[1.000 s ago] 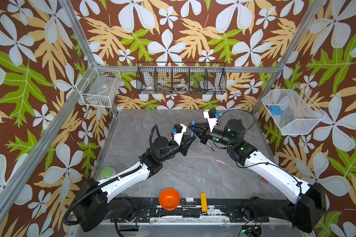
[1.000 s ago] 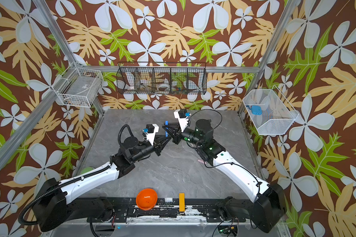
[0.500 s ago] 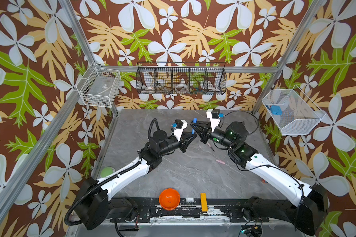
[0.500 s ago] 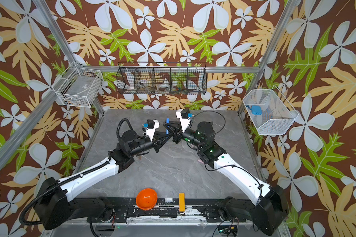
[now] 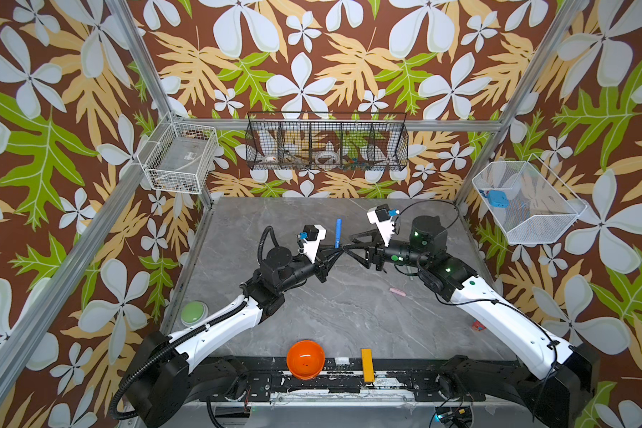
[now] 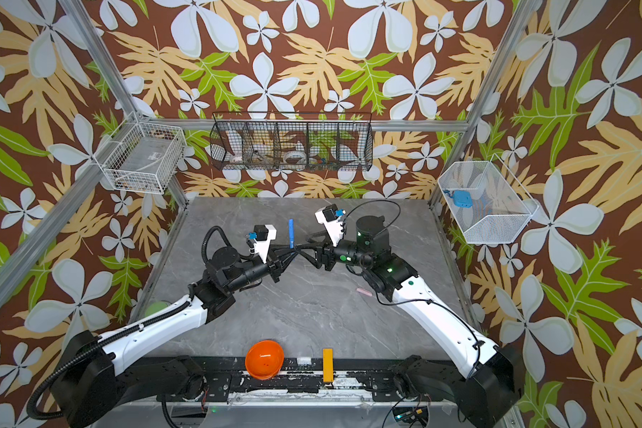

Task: Insert the pens into the pen caps
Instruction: 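Open the right gripper off the capped blue pen and draw back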

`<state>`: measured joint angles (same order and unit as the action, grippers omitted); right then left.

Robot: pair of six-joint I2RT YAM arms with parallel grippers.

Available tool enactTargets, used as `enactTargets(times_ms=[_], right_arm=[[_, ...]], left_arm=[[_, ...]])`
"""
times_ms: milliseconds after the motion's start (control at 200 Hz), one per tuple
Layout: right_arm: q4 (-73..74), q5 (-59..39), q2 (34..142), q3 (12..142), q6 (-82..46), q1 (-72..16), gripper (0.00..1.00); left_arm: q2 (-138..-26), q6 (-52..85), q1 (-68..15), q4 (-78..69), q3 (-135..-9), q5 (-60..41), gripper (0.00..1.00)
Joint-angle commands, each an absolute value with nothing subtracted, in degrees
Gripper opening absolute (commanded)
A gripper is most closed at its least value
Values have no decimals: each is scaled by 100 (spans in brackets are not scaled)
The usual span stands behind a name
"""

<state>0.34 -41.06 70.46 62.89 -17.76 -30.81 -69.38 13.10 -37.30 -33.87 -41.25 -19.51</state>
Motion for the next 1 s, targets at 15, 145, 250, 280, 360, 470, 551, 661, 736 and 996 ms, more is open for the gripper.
enactTargets(times_ms=[15, 145, 250, 280, 360, 470, 551, 661, 736, 996], right_arm=[[17, -4449, 7199, 6545, -1657, -3079, 59], [56, -4446, 7408, 6750, -1639, -3081, 59], [60, -4549, 7609, 6885, -1626, -3082, 56], [86, -4589, 7665, 6919, -1627, -3077, 55], [98, -4630, 7825, 7023, -1615, -3078, 49], [44, -4701, 7983, 7183, -1603, -3077, 41], [70, -4757, 8058, 7233, -1608, -3078, 25], [62, -4849, 8151, 7235, -1664, -3076, 7], [103, -4869, 8150, 7120, -1711, -3078, 0], [730, -4960, 7906, 6213, -2077, -3085, 0]], left_arm=[[-6966, 1419, -3735, -3463, -4063, -2070, 0], [-6995, 1428, -3751, -3464, -4017, -2109, 0], [-7013, 1437, -3777, -3498, -3958, -2109, 0], [-7028, 1425, -3788, -3476, -3956, -2103, 0], [-7064, 1397, -3822, -3485, -3938, -2100, 0], [-7141, 1351, -3841, -3489, -3953, -2093, 0], [-7163, 1320, -3850, -3480, -3949, -1974, 0], [-7205, 1321, -3850, -3560, -3958, -1889, 0], [-7242, 1333, -3850, -3641, -4037, -1852, 0], [-7356, 1955, -3537, -4721, -4273, -1946, 0]])
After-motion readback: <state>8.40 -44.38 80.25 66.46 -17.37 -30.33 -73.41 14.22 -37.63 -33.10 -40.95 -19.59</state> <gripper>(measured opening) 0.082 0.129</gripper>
